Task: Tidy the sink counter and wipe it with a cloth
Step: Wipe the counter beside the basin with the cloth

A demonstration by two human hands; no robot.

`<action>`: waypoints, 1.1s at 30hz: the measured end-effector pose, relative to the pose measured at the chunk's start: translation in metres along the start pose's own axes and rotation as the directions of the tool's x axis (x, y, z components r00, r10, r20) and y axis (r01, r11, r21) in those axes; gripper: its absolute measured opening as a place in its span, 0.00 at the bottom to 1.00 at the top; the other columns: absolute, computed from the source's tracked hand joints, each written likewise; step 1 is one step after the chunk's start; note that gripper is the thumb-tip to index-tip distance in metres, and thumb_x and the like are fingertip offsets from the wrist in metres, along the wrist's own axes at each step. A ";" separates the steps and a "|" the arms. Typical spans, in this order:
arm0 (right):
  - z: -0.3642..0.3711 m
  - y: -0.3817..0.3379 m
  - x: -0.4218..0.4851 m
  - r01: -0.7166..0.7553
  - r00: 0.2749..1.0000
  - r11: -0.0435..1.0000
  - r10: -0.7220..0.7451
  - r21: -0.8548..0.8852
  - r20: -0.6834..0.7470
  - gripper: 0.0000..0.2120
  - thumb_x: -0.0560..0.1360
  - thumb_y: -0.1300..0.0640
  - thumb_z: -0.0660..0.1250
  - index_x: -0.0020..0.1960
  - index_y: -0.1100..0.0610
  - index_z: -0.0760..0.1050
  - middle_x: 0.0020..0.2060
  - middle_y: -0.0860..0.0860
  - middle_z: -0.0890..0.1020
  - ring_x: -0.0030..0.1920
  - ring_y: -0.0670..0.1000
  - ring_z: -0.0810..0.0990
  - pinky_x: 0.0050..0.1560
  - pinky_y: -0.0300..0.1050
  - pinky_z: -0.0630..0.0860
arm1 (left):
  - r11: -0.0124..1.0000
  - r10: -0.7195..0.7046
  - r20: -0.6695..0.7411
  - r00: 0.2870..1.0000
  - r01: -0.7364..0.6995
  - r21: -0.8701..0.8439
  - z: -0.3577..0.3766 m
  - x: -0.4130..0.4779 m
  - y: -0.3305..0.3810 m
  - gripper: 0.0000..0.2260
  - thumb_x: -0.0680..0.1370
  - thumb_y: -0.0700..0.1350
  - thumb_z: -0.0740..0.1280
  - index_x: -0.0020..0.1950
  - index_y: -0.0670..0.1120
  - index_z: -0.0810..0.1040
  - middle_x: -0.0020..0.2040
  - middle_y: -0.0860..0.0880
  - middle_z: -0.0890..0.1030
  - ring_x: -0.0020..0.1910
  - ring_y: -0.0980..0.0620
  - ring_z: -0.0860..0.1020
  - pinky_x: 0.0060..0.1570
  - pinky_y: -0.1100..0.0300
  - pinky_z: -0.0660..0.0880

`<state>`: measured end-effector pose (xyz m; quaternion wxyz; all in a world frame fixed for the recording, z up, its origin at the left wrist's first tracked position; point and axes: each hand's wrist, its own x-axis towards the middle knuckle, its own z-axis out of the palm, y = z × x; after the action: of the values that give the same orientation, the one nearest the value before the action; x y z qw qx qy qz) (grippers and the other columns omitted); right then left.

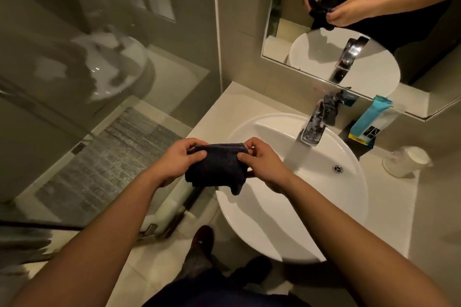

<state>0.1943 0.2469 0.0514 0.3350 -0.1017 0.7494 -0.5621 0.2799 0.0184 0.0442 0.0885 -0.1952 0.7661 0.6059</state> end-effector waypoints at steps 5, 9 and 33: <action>0.020 -0.014 0.024 -0.001 1.000 1.000 0.002 0.017 -0.026 0.05 0.80 0.62 0.65 0.53 0.61 0.69 0.52 0.64 0.79 0.48 0.56 0.82 0.44 0.51 0.86 | 0.999 0.030 -0.034 0.999 -0.029 0.041 -0.027 0.020 0.006 0.08 0.81 0.34 0.66 0.57 0.43 0.82 0.52 0.44 0.84 0.50 0.52 0.82 0.54 0.55 0.79; 0.040 -0.020 0.040 -0.001 0.999 0.999 0.003 0.050 -0.047 0.04 0.80 0.62 0.64 0.51 0.59 0.68 0.52 0.65 0.78 0.49 0.56 0.81 0.45 0.53 0.85 | 0.995 0.053 -0.038 0.998 -0.049 0.086 -0.054 0.038 0.005 0.08 0.81 0.35 0.67 0.57 0.43 0.82 0.53 0.42 0.85 0.51 0.50 0.82 0.54 0.53 0.79; 0.087 -0.005 0.132 -0.075 0.980 0.832 -0.040 -0.550 -0.194 0.03 0.81 0.59 0.60 0.53 0.55 0.66 0.46 0.53 0.78 0.44 0.54 0.77 0.44 0.48 0.75 | 0.939 -0.052 0.219 0.974 -0.027 0.343 -0.092 0.176 -0.044 0.07 0.79 0.38 0.69 0.55 0.47 0.84 0.51 0.50 0.84 0.53 0.52 0.82 0.58 0.50 0.79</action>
<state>0.1468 0.1077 -0.0077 0.2203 -0.1314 0.9104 -0.3247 0.1469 -0.1122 -0.0382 0.2113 -0.1119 0.8439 0.4803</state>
